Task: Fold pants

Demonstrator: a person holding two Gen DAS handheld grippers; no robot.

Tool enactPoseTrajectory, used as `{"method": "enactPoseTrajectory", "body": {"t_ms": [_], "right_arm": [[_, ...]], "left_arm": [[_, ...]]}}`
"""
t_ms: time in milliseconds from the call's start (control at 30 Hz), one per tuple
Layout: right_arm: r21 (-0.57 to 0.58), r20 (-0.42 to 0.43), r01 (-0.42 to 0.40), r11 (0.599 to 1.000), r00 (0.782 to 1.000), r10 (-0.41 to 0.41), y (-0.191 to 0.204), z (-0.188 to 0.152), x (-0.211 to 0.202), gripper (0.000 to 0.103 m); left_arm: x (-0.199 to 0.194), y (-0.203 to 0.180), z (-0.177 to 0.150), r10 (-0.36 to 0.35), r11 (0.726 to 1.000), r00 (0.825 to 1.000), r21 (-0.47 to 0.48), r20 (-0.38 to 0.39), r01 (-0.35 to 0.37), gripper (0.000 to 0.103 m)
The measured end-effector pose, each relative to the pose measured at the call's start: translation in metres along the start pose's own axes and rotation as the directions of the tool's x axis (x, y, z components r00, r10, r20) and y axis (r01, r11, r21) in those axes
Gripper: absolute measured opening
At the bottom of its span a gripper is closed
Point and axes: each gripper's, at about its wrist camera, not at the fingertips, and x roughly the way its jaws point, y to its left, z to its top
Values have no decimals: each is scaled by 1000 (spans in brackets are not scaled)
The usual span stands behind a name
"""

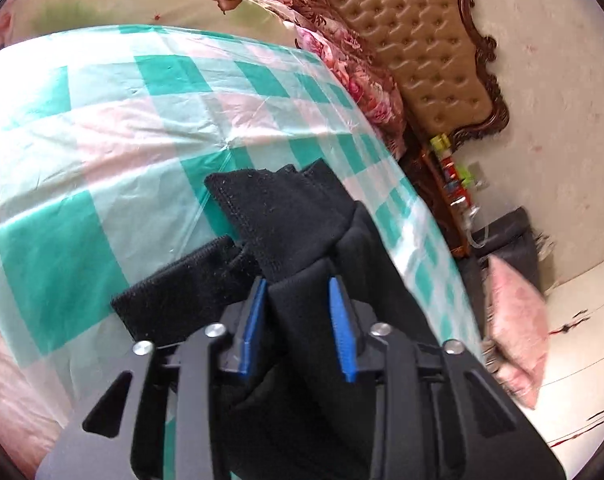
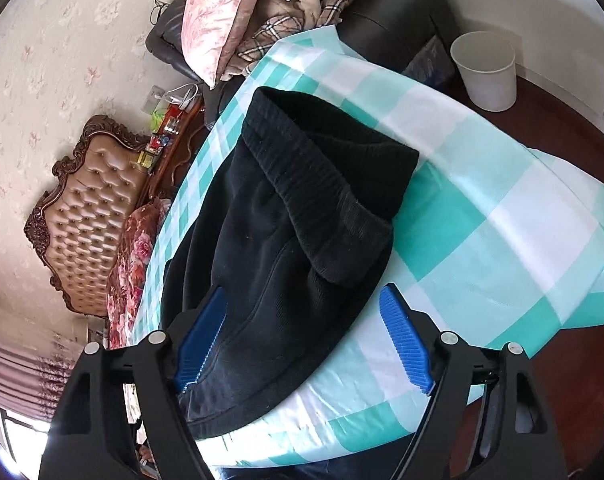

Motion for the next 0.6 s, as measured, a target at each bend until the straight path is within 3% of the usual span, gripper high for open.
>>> {"method": "enactPoseTrajectory", "body": {"t_ms": [300, 467, 533, 600], "right_arm": [[8, 16, 3, 1000, 1000, -3, 2, 7, 9, 77], [16, 10, 82, 997, 997, -82, -2, 9, 23, 75], [2, 12, 111, 994, 994, -111, -3, 7, 27, 68], [-17, 23, 130, 991, 991, -130, -1, 6, 27, 50]], "left_arm": [[-7, -8, 1, -3, 1000, 1000, 26, 26, 2, 20], [-4, -9, 2, 0, 1000, 1000, 28, 19, -1, 20], [-4, -7, 0, -1, 1000, 1000, 23, 17, 1, 21], [-2, -6, 0, 2, 1000, 1000, 26, 15, -3, 20]]}}
